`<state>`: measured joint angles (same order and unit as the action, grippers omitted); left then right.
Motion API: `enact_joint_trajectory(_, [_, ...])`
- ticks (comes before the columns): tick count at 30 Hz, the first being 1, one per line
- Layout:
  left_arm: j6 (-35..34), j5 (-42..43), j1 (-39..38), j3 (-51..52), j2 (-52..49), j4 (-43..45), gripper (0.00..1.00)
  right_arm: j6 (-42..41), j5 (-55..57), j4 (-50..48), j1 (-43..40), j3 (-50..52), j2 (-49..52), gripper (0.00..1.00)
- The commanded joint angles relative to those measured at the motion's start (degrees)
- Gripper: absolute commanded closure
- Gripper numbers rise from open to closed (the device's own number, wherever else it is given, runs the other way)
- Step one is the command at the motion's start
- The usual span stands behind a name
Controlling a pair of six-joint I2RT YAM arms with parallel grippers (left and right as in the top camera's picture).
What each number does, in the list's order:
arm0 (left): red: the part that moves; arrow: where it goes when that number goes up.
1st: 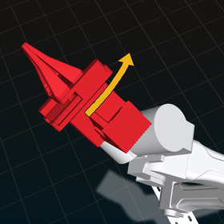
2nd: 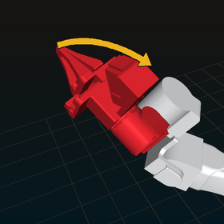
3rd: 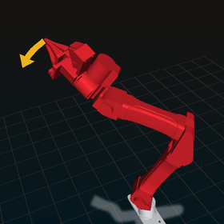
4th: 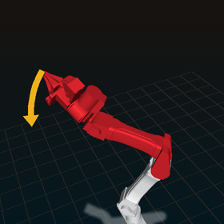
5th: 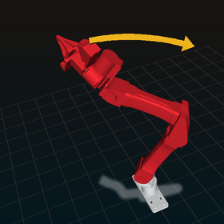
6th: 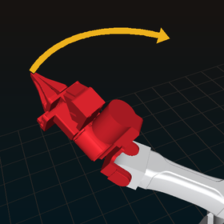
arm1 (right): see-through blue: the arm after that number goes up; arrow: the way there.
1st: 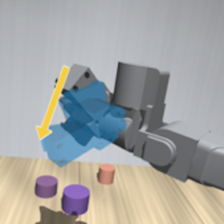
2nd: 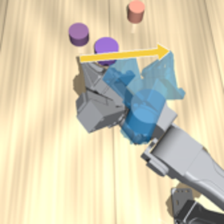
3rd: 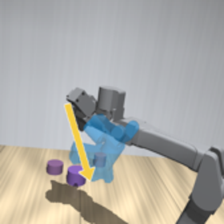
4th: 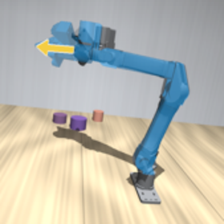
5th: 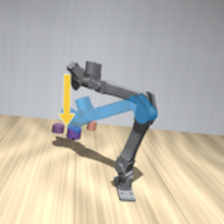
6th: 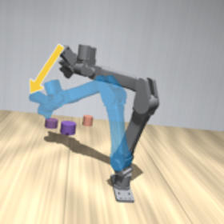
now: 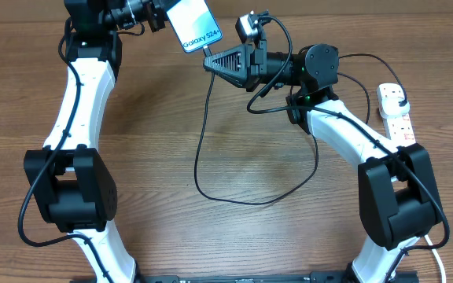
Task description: Plug charger to phone and switch on socket
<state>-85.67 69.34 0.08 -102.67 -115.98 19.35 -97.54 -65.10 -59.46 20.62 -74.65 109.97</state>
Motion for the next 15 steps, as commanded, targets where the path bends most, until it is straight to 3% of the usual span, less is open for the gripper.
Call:
enact_joint_trajectory(1, [2.12, 6.16, -0.92, -1.09, 0.98, 0.68, 0.93, -0.42, 2.49, 0.04, -0.46, -0.79, -1.64, 0.96])
enact_joint_trajectory(15, [3.08, 9.07, -1.44, -1.09, 0.98, 0.66, 0.93, 0.46, 2.93, 3.67, -0.46, -0.79, -1.64, 0.96])
